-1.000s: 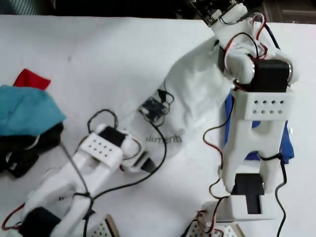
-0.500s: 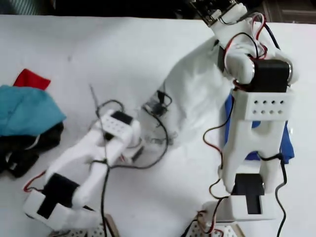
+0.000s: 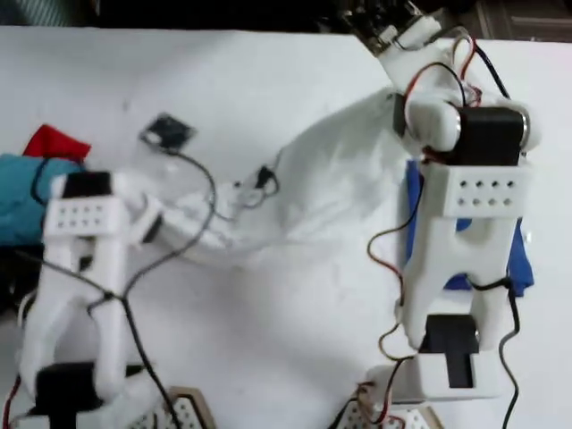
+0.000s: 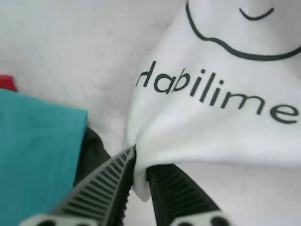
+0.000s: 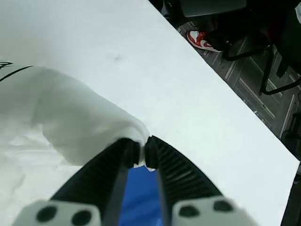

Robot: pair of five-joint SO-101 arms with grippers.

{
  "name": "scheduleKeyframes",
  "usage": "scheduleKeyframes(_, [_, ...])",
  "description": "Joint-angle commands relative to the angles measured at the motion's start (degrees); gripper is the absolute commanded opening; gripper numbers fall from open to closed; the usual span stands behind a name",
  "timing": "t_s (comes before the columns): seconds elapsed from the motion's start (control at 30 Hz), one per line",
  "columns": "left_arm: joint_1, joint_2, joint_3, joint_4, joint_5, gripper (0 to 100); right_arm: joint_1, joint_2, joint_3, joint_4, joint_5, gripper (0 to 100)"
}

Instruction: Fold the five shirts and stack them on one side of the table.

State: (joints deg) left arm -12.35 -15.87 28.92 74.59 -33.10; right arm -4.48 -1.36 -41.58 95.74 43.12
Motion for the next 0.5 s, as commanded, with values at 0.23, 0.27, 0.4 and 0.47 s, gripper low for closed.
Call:
scheduleKeyframes(0.23, [-8.84,20.44,-29.45,13.63,4.84,29,-4.09,-0.40,7.21,-6.29,0.09,1.9])
scheduleKeyframes(0.27, [-9.36,21.05,-32.97,16.70,5.89,34,-4.62,-0.40,7.74,-7.34,0.09,1.9])
scheduleKeyframes(0.4, [-9.36,21.23,-45.45,24.26,5.80,35,-6.73,-0.40,9.58,-10.07,0.09,1.9])
scheduleKeyframes(0.47, [-8.13,21.23,-50.46,27.34,5.71,35,-7.16,-0.40,10.02,-10.33,-0.18,1.9])
